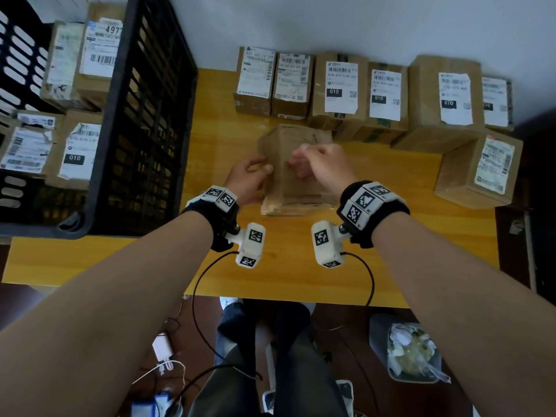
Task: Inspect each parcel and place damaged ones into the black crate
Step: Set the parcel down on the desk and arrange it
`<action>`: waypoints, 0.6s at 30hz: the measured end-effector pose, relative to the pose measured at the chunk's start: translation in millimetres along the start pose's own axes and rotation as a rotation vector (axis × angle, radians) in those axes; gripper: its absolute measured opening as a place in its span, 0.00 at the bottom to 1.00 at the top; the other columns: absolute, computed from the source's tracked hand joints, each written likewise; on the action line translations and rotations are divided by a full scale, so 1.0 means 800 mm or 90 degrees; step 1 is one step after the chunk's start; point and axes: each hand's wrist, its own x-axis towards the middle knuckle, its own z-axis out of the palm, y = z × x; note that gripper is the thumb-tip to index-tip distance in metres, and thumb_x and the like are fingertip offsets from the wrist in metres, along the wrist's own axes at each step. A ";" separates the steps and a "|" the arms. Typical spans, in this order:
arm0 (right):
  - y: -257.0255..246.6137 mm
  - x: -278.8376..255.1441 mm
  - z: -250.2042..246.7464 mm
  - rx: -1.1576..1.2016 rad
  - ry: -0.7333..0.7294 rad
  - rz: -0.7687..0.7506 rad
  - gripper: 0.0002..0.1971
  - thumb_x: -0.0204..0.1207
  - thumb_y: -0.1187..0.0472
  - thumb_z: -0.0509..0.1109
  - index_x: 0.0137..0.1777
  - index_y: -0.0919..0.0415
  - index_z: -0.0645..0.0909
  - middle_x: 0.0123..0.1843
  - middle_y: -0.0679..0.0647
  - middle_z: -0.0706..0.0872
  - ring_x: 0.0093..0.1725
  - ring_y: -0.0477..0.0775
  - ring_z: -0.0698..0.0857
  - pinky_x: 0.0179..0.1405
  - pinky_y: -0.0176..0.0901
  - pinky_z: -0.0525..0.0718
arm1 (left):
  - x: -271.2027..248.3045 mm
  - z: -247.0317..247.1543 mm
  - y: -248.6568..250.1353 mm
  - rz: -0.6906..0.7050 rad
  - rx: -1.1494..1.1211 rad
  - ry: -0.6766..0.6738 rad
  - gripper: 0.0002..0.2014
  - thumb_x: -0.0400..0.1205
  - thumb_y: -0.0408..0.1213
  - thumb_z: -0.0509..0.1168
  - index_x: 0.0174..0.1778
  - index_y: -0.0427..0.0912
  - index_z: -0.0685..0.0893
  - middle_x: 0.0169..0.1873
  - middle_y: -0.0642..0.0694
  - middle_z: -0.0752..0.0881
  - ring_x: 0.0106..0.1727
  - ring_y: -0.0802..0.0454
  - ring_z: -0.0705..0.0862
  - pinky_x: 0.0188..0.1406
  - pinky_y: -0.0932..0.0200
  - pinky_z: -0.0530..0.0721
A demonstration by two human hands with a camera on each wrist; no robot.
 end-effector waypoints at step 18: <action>0.017 0.024 0.007 -0.624 -0.140 0.064 0.26 0.92 0.42 0.49 0.88 0.42 0.67 0.94 0.57 0.49 0.92 0.64 0.38 0.85 0.76 0.33 | 0.011 -0.003 -0.005 -0.068 0.059 0.017 0.20 0.80 0.40 0.80 0.67 0.54 0.86 0.59 0.51 0.91 0.61 0.46 0.89 0.58 0.40 0.86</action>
